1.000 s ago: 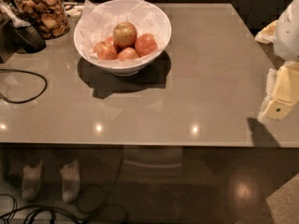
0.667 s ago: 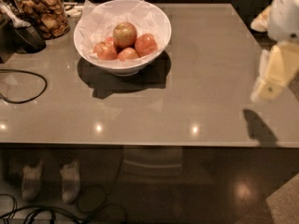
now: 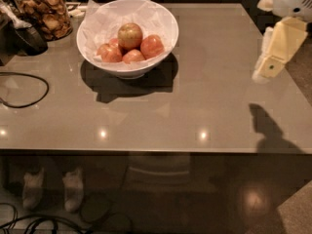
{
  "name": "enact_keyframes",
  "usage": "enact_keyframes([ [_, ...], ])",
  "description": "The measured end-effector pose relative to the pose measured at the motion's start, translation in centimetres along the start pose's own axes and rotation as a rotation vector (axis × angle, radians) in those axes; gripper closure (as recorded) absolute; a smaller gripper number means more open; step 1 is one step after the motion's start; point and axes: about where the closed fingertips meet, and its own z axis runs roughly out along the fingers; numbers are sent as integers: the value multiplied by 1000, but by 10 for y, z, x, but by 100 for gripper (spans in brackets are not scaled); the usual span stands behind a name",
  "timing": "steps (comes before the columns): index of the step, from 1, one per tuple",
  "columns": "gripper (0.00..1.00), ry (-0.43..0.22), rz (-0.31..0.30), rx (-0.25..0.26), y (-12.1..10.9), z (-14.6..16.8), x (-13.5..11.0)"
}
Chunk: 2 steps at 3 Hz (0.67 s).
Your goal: Pick apple from white bowl
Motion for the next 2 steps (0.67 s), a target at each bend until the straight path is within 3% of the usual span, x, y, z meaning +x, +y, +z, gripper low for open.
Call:
enact_keyframes([
  [1, 0, 0, 12, 11, -7, 7, -7],
  [2, 0, 12, 29, 0, -47, 37, -46],
])
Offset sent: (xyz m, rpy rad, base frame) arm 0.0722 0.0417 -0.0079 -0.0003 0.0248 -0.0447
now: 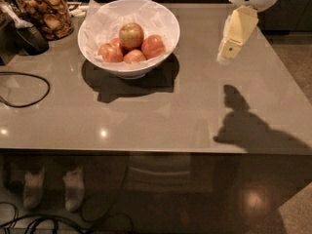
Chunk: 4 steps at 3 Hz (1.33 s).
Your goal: Pick apple from white bowl
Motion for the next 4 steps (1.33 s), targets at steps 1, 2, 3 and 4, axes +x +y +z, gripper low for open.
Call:
enact_keyframes([
  [1, 0, -11, -3, 12, -3, 0, -4],
  [2, 0, -19, 14, 22, -3, 4, -5],
  [3, 0, -93, -23, 39, -31, 16, -47],
  [4, 0, -93, -23, 39, -31, 16, -47],
])
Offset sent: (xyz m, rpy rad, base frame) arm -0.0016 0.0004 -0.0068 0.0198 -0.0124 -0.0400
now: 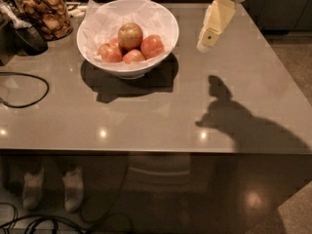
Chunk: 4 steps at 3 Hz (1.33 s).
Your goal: Pick apple from white bowl
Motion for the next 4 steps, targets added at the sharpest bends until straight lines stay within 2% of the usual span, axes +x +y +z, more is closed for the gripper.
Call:
enact_keyframes([
  [1, 0, -3, -46, 7, -10, 10, -20],
  [2, 0, -13, -101, -19, -20, 25, -42],
  [4, 0, -52, -172, -58, -38, 46, -76],
])
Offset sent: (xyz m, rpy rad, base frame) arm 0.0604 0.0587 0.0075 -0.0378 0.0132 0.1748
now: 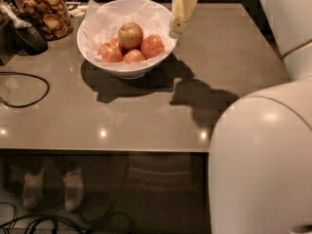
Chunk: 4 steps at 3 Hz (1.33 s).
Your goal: Pick apple from white bowl
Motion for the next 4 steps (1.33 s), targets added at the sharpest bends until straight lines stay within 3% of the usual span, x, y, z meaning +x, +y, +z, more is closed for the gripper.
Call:
enact_keyframes([
  [2, 2, -17, -13, 2, -17, 12, -10],
  [4, 17, -24, -14, 6, -25, 20, -14],
])
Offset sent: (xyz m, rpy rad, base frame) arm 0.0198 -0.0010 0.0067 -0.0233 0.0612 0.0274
